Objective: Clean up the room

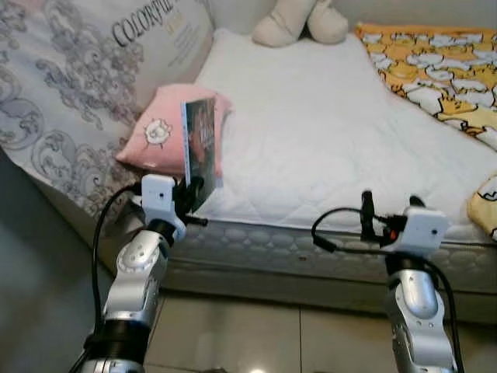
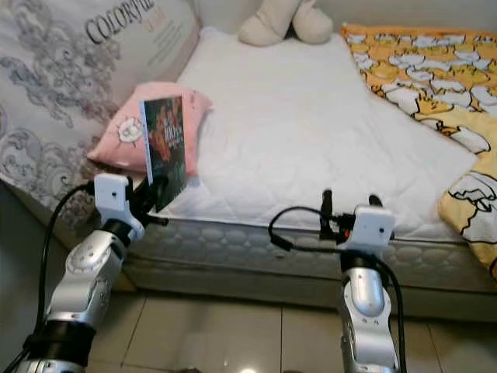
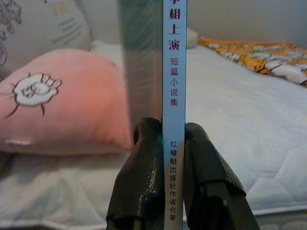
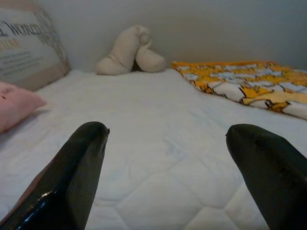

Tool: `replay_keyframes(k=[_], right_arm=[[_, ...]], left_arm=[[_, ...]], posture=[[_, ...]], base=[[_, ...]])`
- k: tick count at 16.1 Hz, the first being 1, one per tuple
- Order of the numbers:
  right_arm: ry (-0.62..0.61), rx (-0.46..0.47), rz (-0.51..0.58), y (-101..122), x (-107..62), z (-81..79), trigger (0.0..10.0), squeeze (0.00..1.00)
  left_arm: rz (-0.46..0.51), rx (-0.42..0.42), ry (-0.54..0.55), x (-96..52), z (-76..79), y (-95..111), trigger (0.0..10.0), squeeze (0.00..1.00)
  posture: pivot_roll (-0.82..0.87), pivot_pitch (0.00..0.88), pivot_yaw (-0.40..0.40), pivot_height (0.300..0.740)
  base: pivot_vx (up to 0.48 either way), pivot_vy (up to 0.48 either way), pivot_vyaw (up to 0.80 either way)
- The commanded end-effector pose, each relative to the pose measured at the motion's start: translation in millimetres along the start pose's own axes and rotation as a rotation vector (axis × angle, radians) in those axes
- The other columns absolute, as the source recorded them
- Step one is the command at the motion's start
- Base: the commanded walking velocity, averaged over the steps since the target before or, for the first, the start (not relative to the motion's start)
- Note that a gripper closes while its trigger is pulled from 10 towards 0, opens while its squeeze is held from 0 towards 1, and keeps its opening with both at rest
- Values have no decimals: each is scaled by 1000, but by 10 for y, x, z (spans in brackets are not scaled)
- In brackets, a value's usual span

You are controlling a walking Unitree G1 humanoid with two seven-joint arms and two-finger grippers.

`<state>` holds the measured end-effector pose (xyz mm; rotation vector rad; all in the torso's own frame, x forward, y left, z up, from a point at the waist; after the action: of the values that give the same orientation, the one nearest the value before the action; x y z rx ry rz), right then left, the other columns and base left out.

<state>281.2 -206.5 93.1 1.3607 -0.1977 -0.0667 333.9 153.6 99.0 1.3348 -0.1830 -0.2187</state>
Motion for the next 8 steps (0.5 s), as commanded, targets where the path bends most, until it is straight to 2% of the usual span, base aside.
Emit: replay_keyframes(k=[1,8], right_arm=[[2,-9,5,26,34,-10,10000,0],[71,-27,-3,-9,58,-129,10000,0]], left_arm=[[72,29,-50,74,52,218,10000,0],[53,22,-71,112,78,190,10000,0]], posture=[[-121,0,63,740],[-122,0,64,740]], base=[[480,0,0],[480,0,0]])
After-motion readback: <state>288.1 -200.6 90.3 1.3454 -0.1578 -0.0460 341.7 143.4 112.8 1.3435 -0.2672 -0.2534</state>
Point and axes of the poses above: a point about 5 cm out from each wrist's last joint towards the gripper, its own x axis pointing out of the wrist towards the gripper, its own y axis along the axis of the wrist's last joint, z = x × y, the point moved 3 cm from there along x, pointing out of the wrist towards the gripper, and after that the axes turned 9 degrees about -x, right-handed, at the moved point
